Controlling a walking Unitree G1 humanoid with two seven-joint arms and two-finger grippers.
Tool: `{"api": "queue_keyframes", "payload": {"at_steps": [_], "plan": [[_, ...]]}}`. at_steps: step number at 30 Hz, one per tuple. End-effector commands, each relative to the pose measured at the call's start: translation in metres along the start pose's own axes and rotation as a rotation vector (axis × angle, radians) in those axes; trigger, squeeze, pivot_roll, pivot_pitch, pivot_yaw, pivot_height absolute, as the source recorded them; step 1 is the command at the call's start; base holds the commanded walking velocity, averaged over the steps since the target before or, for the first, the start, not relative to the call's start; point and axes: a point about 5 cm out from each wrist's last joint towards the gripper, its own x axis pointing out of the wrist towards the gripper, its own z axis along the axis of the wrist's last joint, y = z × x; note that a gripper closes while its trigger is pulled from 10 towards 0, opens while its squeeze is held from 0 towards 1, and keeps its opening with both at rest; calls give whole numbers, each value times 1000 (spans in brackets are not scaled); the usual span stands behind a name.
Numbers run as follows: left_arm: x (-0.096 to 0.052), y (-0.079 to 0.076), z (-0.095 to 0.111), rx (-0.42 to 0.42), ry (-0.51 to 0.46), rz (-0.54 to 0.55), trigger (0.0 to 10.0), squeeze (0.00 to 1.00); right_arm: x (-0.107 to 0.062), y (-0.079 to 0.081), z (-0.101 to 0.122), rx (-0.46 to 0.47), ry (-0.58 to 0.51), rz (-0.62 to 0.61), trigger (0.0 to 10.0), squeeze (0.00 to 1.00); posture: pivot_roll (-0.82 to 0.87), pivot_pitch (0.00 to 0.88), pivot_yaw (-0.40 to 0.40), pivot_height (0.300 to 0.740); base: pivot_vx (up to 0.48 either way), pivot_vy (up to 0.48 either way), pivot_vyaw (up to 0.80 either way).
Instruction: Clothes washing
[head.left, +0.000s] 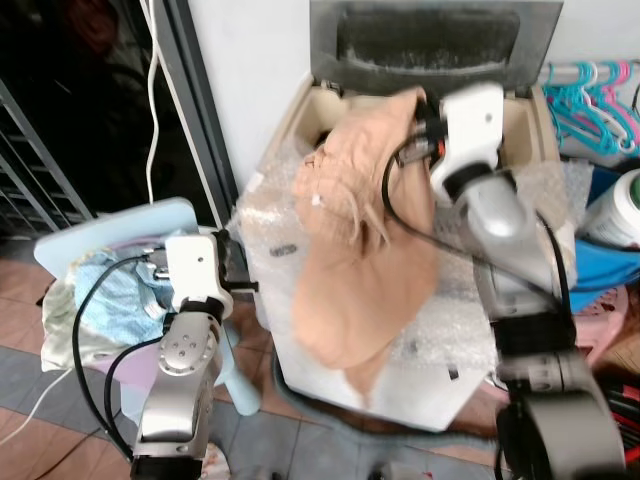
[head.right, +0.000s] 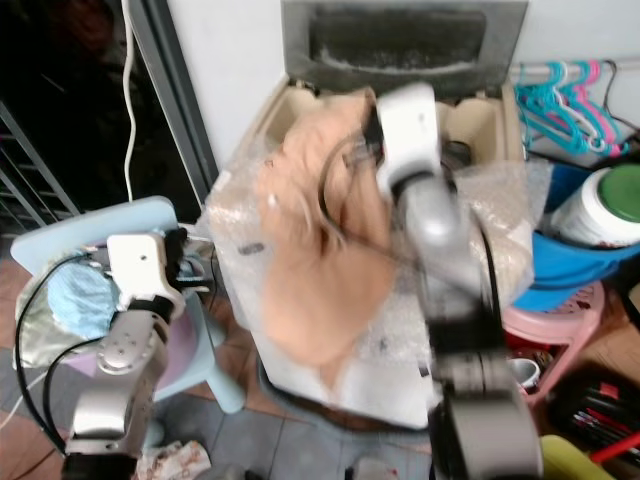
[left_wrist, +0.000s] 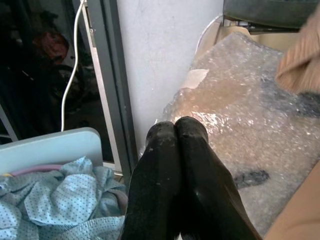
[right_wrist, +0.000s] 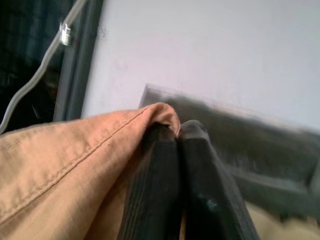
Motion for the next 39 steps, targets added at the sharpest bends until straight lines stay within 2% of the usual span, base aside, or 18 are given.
{"api": "queue_keyframes", "payload": {"at_steps": [1,4,5,6,9,10,13,15,16,20,21,22,26,27,29,30,32,39], "plan": [[2,1,2,-2,-8,6,10000,0,19,-14,17,-10,-38,8,10000,0,-25,0,57,740,0,0,0],[1,1,1,-6,-7,21,10000,0,54,-61,67,-81,-47,-116,10000,0,-15,0,43,740,0,0,0],[1,1,2,-6,-8,26,10000,0,56,-79,93,-91,-128,-208,10000,0,-9,0,34,740,0,0,0],[-1,3,1,-8,-10,41,10000,0,51,-109,151,-134,-333,-366,10000,0,-7,0,28,740,0,0,0],[-2,4,0,-10,-6,57,10000,0,42,-119,192,-237,-492,-378,10000,0,-12,0,22,740,0,0,0],[-2,4,0,-7,-6,65,10000,0,44,-115,183,-238,-473,-339,10000,0,-14,0,23,740,0,0,0],[0,2,1,-2,-10,67,10000,0,48,-77,93,-242,-257,-63,10000,0,-16,0,27,740,0,0,0],[0,2,1,0,-10,63,10000,0,42,-60,55,-196,-165,60,10000,0,-21,0,36,740,0,0,0],[1,1,1,3,-9,59,10000,0,31,-42,20,-159,-78,192,10000,0,-28,0,42,740,0,0,0],[3,-1,1,11,-7,40,10000,0,-16,-10,-41,-71,69,453,10000,0,-41,0,55,740,0,0,0],[4,-1,1,12,-8,37,10000,0,-21,-10,-44,-52,80,452,10000,243,-41,0,56,740,0,0,0],[5,-2,1,14,-8,34,10000,0,-25,-13,-46,-12,86,432,10000,1000,-41,0,57,740,0,0,0],[5,-2,1,26,-10,33,10000,0,-33,-29,-33,-8,32,361,10000,1000,-39,0,57,740,0,0,0],[5,-1,1,28,-9,37,10000,0,-38,-42,-16,-54,-52,274,10000,1000,-37,0,53,740,0,0,0],[4,1,0,29,-6,40,10000,0,-46,-60,-8,-218,-91,113,10000,1000,-43,0,51,740,0,0,0],[4,1,-1,29,-4,41,10000,0,-58,-67,-11,-233,-79,4,10000,1000,-46,0,53,740,0,0,0],[4,1,-2,32,4,32,10000,0,-90,-53,-29,-254,-17,-66,10000,1000,-48,0,58,740,0,0,0],[4,-2,-3,34,13,7,10000,0,-132,-45,-39,-434,109,-318,10000,1000,-64,0,74,740,0,0,0]]}}
